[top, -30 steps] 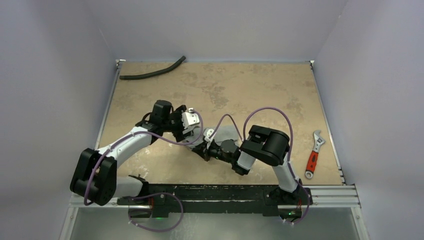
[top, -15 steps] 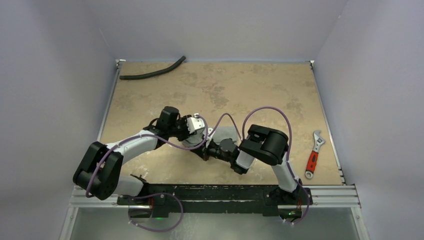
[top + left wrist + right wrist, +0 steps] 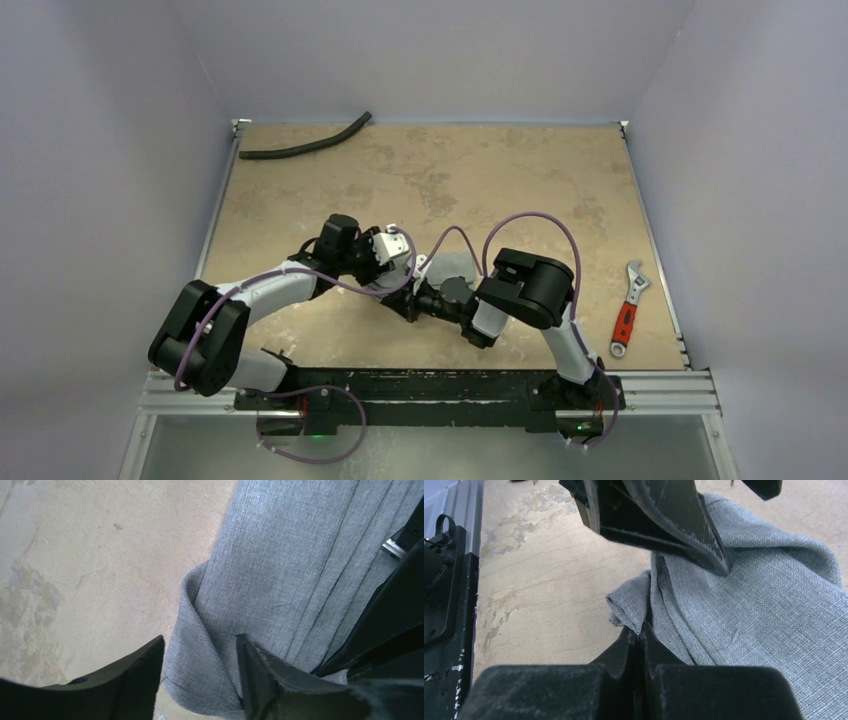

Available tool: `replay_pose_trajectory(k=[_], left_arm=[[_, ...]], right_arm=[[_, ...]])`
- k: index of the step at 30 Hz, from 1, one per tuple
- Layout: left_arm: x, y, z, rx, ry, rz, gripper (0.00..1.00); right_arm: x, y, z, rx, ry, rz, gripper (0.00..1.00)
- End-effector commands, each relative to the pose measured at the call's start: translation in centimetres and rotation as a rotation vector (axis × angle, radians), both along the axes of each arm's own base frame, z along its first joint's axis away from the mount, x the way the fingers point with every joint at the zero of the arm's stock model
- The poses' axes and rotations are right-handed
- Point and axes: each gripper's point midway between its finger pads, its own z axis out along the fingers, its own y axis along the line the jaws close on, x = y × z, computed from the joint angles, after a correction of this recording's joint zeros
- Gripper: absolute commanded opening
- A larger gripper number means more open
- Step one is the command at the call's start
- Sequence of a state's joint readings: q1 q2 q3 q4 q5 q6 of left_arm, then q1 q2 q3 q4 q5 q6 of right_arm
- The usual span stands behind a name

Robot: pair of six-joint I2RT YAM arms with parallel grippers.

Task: Fold the napkin into a case and place the utensils inside
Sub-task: Pass from the right arm to the left, then fold the 2/3-rectangle-folded napkin at the center of the board.

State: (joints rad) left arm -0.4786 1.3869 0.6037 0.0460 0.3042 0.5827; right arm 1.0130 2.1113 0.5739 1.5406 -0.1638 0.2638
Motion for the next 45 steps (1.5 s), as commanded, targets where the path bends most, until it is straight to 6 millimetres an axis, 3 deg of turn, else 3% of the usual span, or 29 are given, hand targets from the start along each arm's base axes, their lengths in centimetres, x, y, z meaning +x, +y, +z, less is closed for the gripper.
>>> replay_pose_trajectory(k=[1,10,12,15,16,20,28,35,39,45], left_arm=[[0.6,0.4,-0.2,-0.005,-0.024,0.053,0.47],[-0.6,0.6,-2.0,0.02,-0.013,0.017,0.44],[-0.6,0.9,-2.3,0.037,-0.027,0.017,0.34],[-0.1,1.3,-2.0,0.054,-0.058,0.034,0.03],[0.2,1.4,-1.8,0.053,-0.07,0.042,0.0],[0.8,1.0,-0.9,0.027,-0.09,0.058,0.0],[-0.4,-0.1,-0.3,-0.014,-0.071,-0.026,0.0],[-1.5,-0.7,-0.2,-0.014,-0.084,-0.126,0.0],[-1.7,-0.5,-0.4,-0.001,-0.089,-0.138,0.0],[-2.3,-0.2,-0.5,0.011,-0.083,-0.155,0.0]], right_arm=[[0.3,1.1,4.5,0.198,-0.061,0.021,0.0],[0.1,1.1,5.0,0.222,-0.032,0.032,0.0],[0.1,1.1,5.2,0.228,-0.023,0.036,0.0],[0.1,1.1,5.3,0.233,-0.01,0.041,0.0],[0.1,1.0,5.3,0.235,-0.002,0.04,0.0],[0.5,0.5,5.4,0.259,0.044,0.034,0.0],[0.7,0.2,6.2,0.308,0.188,0.11,0.0],[2.1,1.1,4.6,0.215,0.379,0.162,0.0],[3.3,0.7,4.3,0.165,0.429,0.135,0.0],[4.2,-0.6,0.2,-0.01,0.533,0.079,0.0]])
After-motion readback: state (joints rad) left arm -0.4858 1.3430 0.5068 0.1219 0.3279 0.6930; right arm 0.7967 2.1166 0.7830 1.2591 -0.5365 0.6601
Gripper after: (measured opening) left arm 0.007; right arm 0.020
